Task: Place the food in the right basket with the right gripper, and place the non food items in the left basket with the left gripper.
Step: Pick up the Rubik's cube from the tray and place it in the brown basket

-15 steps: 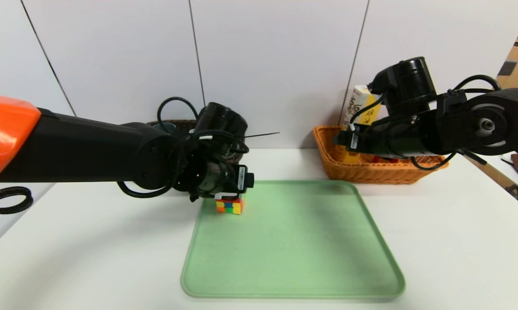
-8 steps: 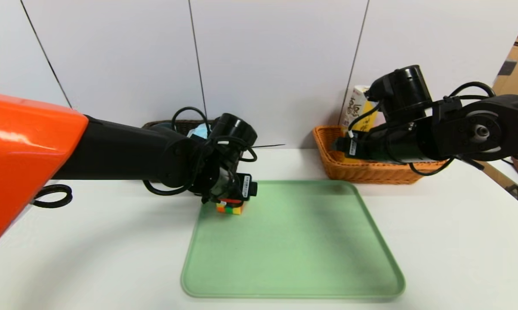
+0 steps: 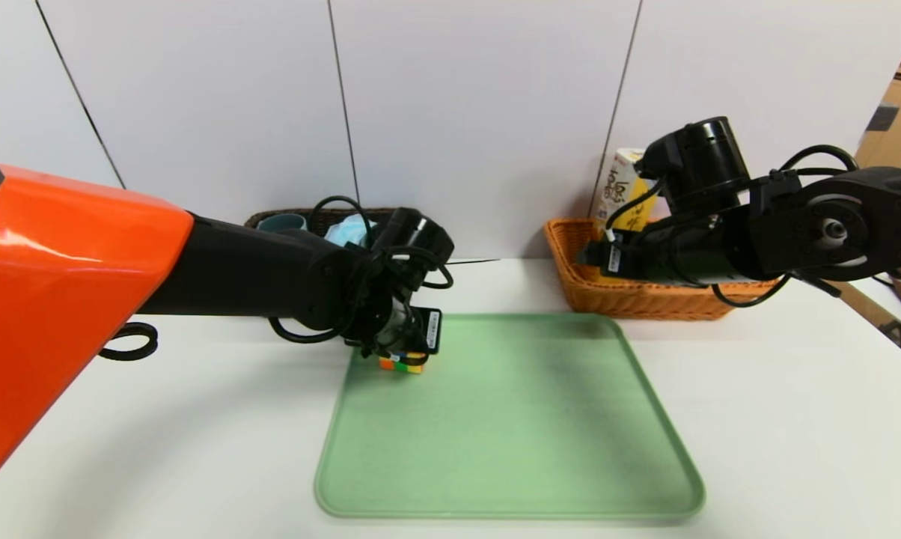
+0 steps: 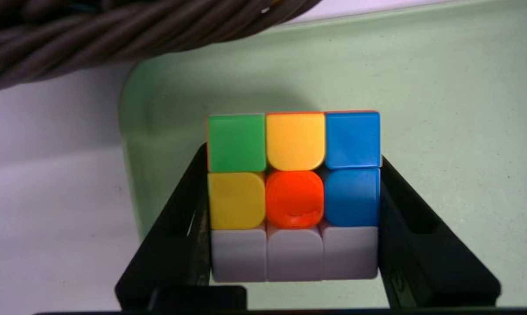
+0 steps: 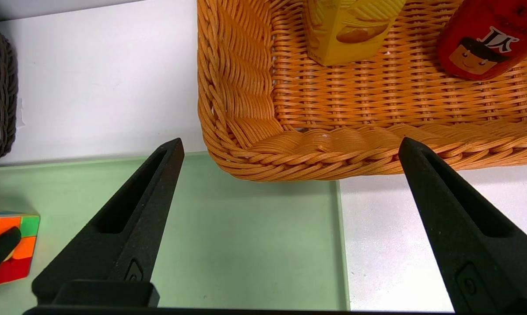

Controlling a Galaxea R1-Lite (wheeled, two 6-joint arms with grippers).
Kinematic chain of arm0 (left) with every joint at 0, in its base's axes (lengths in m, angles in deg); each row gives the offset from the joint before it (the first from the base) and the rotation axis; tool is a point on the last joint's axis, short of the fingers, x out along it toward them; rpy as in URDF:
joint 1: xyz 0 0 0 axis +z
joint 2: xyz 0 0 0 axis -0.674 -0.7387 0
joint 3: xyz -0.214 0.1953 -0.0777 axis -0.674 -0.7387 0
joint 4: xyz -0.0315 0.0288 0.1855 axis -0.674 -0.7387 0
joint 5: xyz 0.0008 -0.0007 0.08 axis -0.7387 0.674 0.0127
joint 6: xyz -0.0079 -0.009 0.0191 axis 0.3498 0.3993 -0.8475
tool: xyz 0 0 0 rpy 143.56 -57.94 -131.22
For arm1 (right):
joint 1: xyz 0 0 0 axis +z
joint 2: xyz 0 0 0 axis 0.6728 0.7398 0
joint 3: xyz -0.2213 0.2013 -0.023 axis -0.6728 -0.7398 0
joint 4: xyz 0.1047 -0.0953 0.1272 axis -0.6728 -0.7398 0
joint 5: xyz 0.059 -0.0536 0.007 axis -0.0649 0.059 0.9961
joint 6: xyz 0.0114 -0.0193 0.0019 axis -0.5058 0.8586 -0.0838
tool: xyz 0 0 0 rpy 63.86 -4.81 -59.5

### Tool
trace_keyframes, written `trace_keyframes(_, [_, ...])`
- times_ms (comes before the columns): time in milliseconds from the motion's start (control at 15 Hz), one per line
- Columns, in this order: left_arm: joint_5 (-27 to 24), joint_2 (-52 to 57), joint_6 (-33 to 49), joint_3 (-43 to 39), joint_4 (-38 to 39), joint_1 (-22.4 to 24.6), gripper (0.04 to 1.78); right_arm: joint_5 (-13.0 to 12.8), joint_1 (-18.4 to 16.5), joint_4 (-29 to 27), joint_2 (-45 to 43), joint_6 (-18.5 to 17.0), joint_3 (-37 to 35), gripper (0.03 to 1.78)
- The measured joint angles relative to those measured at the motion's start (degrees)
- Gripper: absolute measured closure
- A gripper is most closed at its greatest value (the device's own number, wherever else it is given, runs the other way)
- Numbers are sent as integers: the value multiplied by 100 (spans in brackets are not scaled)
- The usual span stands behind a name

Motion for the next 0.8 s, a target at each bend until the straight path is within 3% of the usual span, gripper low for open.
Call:
trace_keyframes(467, [-249, 557, -15, 73, -157, -304, 86, -2, 0, 6, 15, -2, -96, 12])
trace_keyframes(800, [-1552, 1786, 129, 589, -151, -702, 87, -4, 0, 9, 34, -11, -122, 12])
